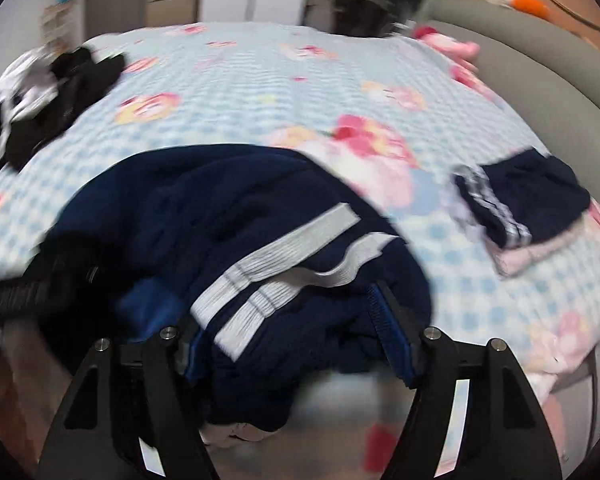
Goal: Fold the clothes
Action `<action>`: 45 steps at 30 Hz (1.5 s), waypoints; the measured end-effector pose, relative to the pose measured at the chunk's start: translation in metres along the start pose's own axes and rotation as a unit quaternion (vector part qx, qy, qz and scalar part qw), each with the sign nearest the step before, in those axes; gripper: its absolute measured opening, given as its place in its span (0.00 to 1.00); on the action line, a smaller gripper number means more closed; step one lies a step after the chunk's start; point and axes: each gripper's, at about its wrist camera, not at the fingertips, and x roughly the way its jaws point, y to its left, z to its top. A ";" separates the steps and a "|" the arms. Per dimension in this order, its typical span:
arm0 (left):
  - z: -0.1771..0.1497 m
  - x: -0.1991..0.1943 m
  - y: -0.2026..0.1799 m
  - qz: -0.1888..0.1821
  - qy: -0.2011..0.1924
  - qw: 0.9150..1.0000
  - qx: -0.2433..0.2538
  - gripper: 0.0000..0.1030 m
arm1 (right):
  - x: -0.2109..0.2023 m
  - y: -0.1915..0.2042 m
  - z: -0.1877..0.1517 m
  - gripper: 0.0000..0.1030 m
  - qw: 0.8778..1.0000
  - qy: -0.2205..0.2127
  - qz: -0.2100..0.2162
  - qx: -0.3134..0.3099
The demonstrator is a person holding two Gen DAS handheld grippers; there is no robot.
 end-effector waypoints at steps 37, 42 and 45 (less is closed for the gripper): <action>0.033 -0.092 -0.032 0.008 -0.140 0.989 0.050 0.14 | -0.014 -0.076 0.015 0.61 0.977 0.022 0.183 0.106; 0.035 -0.168 -0.016 0.030 -0.204 0.977 0.055 0.14 | -0.044 -0.067 0.019 0.62 0.981 -0.003 0.177 0.076; 0.028 -0.176 -0.006 0.034 -0.196 0.979 0.049 0.15 | -0.048 -0.063 0.020 0.62 0.986 -0.003 0.149 0.078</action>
